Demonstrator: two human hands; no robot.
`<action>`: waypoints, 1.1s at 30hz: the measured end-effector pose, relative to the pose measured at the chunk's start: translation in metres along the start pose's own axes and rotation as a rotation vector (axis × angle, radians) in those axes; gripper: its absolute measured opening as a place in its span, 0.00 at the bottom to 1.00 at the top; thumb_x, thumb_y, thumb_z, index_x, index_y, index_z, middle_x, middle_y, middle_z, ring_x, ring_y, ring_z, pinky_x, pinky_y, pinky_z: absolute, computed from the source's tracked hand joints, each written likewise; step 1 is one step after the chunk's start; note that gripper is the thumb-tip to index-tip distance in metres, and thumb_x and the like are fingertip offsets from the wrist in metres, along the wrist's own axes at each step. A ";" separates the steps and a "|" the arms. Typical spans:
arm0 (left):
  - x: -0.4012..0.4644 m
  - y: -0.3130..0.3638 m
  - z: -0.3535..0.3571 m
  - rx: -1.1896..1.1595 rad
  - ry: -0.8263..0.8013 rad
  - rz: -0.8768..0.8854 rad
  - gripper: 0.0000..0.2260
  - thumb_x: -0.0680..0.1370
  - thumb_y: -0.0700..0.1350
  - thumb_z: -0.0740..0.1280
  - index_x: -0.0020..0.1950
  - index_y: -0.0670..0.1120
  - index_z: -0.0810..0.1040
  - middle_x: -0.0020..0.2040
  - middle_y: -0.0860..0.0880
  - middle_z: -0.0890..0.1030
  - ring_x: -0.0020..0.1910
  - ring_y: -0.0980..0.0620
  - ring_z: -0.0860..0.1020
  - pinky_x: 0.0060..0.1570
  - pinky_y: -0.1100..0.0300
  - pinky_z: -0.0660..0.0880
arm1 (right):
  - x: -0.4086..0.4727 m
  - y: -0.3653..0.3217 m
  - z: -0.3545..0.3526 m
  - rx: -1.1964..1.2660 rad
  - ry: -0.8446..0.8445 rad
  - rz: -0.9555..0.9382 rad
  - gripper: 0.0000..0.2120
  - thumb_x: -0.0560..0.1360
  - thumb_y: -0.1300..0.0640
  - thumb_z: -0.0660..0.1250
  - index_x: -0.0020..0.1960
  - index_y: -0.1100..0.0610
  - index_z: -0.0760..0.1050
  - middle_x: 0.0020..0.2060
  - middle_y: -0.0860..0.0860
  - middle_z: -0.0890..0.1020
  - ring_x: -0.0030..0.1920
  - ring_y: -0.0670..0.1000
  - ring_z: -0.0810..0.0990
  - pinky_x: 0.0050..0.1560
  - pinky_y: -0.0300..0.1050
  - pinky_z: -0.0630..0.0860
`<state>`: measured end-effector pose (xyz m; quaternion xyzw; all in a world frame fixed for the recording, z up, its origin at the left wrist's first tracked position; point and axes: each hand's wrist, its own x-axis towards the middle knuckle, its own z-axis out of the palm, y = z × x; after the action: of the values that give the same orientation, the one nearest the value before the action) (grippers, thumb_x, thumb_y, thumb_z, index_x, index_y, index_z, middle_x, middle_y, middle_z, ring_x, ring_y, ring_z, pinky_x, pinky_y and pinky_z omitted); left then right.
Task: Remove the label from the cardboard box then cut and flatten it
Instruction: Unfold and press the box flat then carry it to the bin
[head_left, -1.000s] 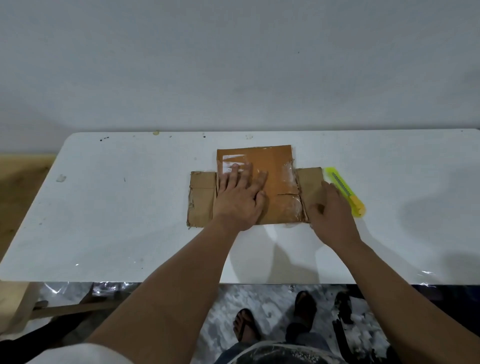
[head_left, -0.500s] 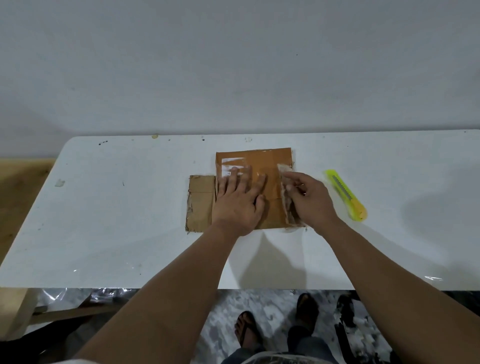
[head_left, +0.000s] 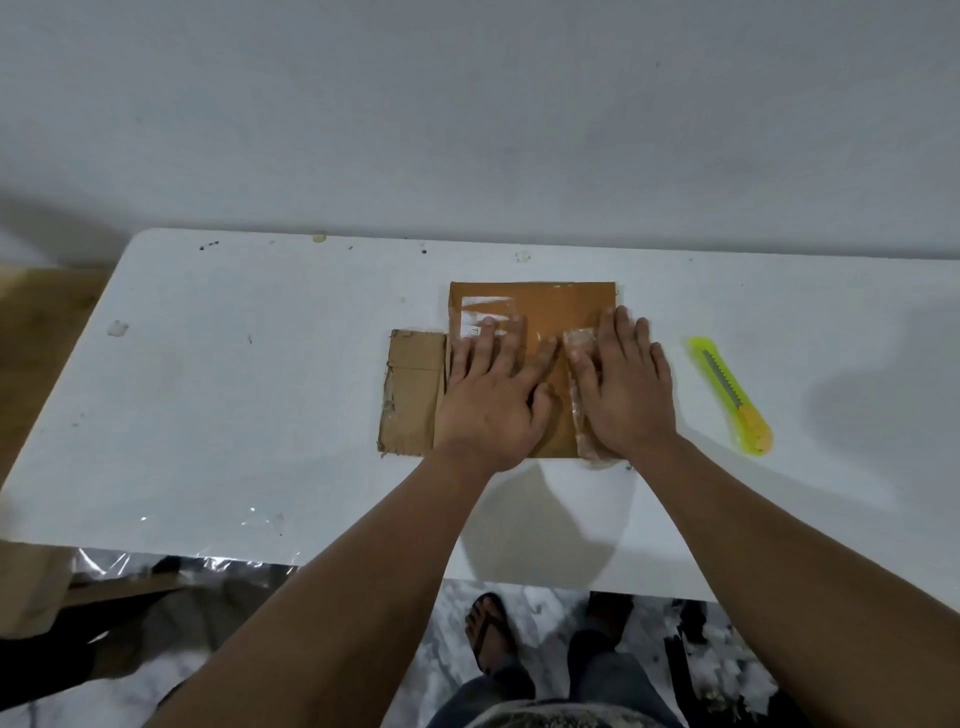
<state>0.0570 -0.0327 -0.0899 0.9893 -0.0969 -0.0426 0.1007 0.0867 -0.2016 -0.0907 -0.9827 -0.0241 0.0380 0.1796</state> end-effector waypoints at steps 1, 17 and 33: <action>0.000 0.000 0.001 0.004 0.006 0.001 0.25 0.82 0.58 0.42 0.81 0.60 0.47 0.82 0.48 0.46 0.80 0.43 0.41 0.77 0.42 0.41 | 0.000 0.000 0.001 -0.013 -0.002 0.000 0.33 0.80 0.40 0.43 0.79 0.56 0.49 0.79 0.54 0.53 0.79 0.57 0.48 0.77 0.55 0.48; -0.026 -0.025 -0.031 -0.267 0.270 -0.378 0.25 0.79 0.53 0.59 0.76 0.49 0.66 0.76 0.46 0.68 0.75 0.42 0.62 0.72 0.45 0.61 | 0.003 0.000 0.003 -0.055 0.000 0.014 0.30 0.80 0.41 0.42 0.79 0.52 0.50 0.79 0.54 0.55 0.79 0.58 0.50 0.77 0.57 0.50; -0.039 -0.038 -0.062 -0.873 0.063 -0.650 0.10 0.80 0.49 0.65 0.58 0.50 0.82 0.50 0.50 0.85 0.48 0.47 0.83 0.53 0.50 0.80 | -0.009 -0.015 -0.005 -0.166 0.127 0.126 0.27 0.78 0.36 0.50 0.75 0.44 0.61 0.68 0.58 0.69 0.67 0.62 0.67 0.65 0.60 0.65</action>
<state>0.0326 0.0232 -0.0350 0.8352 0.2437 -0.0779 0.4867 0.0774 -0.1902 -0.0806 -0.9942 0.0460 -0.0151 0.0960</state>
